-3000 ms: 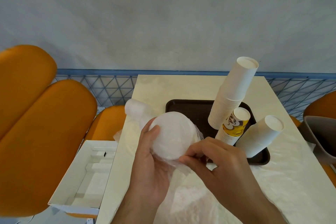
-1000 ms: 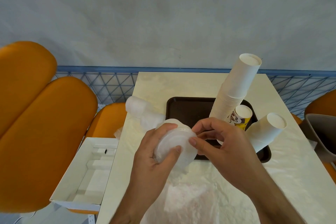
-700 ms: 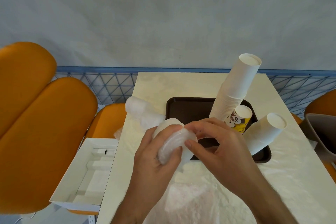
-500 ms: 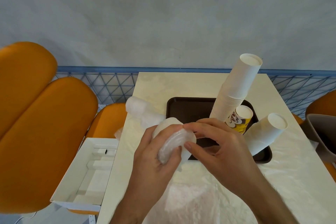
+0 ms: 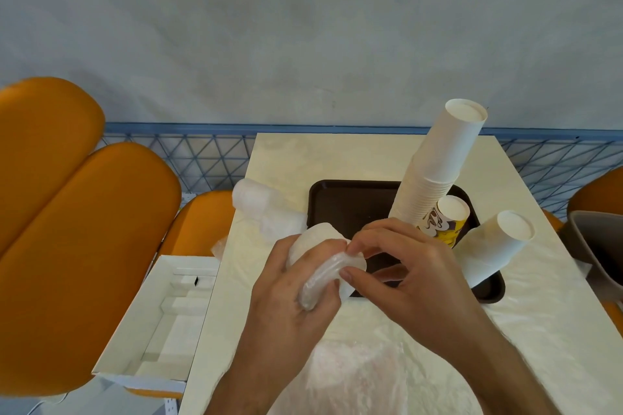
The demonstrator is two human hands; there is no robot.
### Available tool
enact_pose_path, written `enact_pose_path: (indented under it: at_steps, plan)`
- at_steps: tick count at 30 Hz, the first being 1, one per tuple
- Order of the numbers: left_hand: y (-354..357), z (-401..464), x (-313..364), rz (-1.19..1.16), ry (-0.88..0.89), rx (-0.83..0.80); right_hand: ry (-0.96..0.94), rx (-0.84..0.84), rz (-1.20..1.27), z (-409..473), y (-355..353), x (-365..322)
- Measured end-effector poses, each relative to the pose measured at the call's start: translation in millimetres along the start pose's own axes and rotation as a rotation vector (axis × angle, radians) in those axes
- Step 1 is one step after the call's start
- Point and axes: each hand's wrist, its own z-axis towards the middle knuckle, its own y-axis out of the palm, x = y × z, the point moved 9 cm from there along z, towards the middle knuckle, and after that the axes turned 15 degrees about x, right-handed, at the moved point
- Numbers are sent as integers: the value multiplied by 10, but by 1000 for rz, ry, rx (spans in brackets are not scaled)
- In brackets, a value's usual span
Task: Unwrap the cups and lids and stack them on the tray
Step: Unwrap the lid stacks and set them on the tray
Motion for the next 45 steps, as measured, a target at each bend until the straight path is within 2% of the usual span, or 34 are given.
enact_pose_path:
  at_steps: [4, 10, 14, 17, 19, 21, 23, 26, 28, 31, 36, 42, 45]
  plan:
    - [4, -7, -7, -33, -2, -23, 13, -74, 9, 50, 20, -23]
    - [80, -6, -35, -89, -43, -146, 88, -225, 7, 123, 76, 25]
    - [137, -23, -81, -247, -191, -265, 172, -328, 38, 137, 95, 113]
    - [93, -17, -268, -377, -385, -195, 367, -338, 310, 144, 121, 216]
    - [65, -17, -393, -466, -500, -140, 574, -226, 582, 178, 78, 384]
    - [35, -31, -504, -493, -572, -92, 721, -98, 711, 167, 37, 659]
    - [22, -67, -614, -511, -660, -55, 806, 7, 607, 70, 48, 1062]
    - [-2, -112, -746, -527, -737, 4, 919, 225, 310, -211, 64, 1744]
    - [-31, -120, -809, -489, -729, 22, 894, 255, 102, -360, 131, 2014]
    - [-46, -121, -830, -479, -717, 12, 832, 169, -144, -514, 304, 2262]
    - [-108, -78, -813, -474, -667, 39, 760, 28, -365, -597, 587, 2525]
    - [-85, -63, -812, -475, -632, 37, 677, -342, -739, -788, 801, 2758]
    - [-86, -41, -782, -445, -594, 42, 712, -389, -747, -797, 792, 2669]
